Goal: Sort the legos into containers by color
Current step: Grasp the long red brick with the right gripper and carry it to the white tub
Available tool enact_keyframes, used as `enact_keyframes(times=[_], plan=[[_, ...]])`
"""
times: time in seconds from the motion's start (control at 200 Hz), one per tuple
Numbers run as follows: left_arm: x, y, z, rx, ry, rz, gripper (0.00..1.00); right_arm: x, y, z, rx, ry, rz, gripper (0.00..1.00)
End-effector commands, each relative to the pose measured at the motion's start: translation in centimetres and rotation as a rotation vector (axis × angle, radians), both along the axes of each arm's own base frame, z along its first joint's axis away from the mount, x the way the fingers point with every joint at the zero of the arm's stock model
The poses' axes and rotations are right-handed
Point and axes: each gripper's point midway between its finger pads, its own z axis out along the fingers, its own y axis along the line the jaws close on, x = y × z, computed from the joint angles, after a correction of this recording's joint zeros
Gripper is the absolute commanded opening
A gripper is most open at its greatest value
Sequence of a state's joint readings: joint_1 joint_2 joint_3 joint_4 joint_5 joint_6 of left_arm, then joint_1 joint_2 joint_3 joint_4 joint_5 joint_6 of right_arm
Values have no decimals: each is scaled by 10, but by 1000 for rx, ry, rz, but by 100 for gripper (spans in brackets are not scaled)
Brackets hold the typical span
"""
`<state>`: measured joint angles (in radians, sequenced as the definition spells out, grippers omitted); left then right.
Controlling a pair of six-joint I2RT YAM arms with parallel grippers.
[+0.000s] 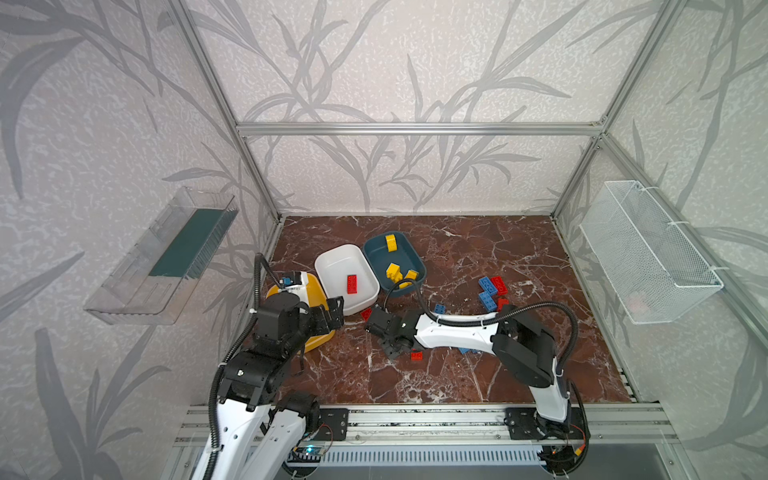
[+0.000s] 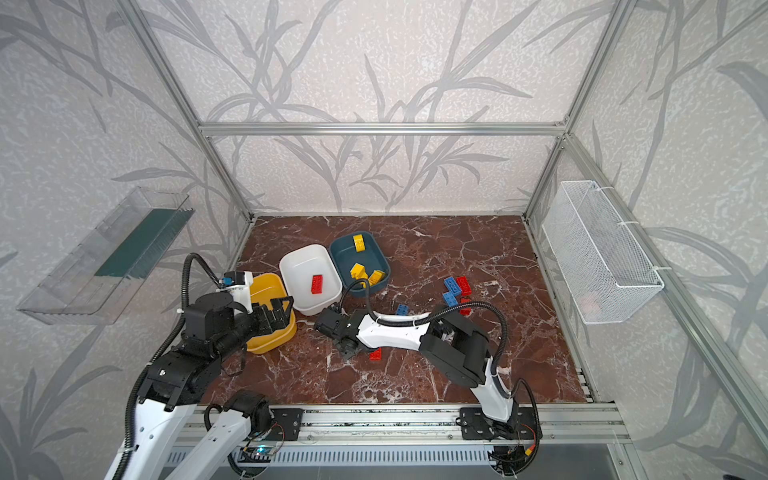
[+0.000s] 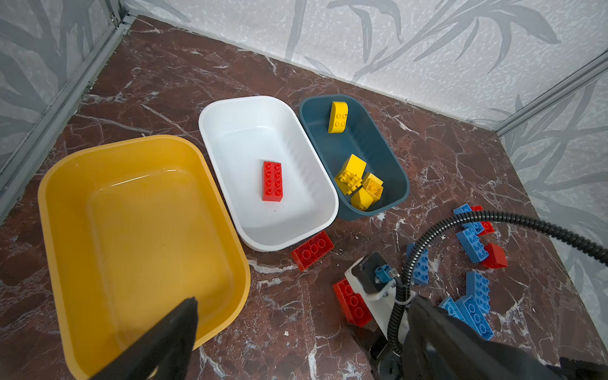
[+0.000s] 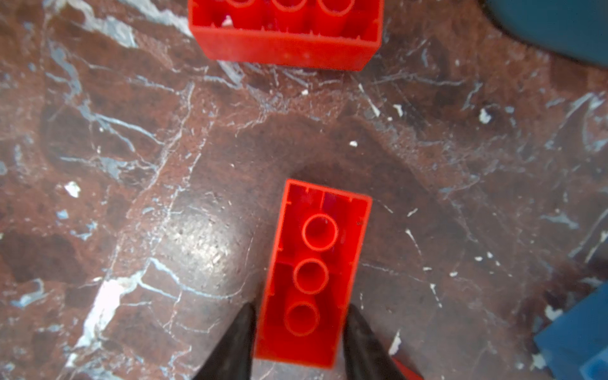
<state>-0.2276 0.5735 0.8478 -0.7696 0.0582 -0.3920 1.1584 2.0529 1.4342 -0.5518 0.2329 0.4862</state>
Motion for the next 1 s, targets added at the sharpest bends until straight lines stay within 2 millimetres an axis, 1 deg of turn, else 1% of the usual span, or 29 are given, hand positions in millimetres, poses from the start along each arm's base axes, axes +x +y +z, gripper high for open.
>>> enact_keyframes(times=[0.0, 0.065, 0.18, 0.285, 0.435, 0.555, 0.635, 0.83, 0.995], plan=[[1, -2, -2, 16, -6, -18, 99, 1, 0, 0, -14, 9, -5, 35], [1, -1, -2, 18, -7, -18, 99, 1, -1, 3, -13, 6, -6, 30], [1, -1, -3, 20, -6, -16, 99, 0, -2, 12, -4, 3, -7, 26], [1, 0, -3, 22, -6, -13, 99, -1, -3, 25, 13, -1, -2, 26], [0, 3, -1, 30, -16, -1, 99, -3, 0, 51, 56, -10, 32, 26], [-3, 12, 5, 52, -43, 43, 99, -3, 4, 70, 81, -18, 65, 26], [-6, 21, 10, 63, -69, 83, 99, -3, 9, 81, 127, -12, 81, 26], [-13, 34, 18, 71, -115, 148, 99, 13, 28, 103, 260, -30, 111, 26], [-13, 34, 18, 70, -115, 150, 99, 34, 42, 112, 297, -20, 123, 26]])
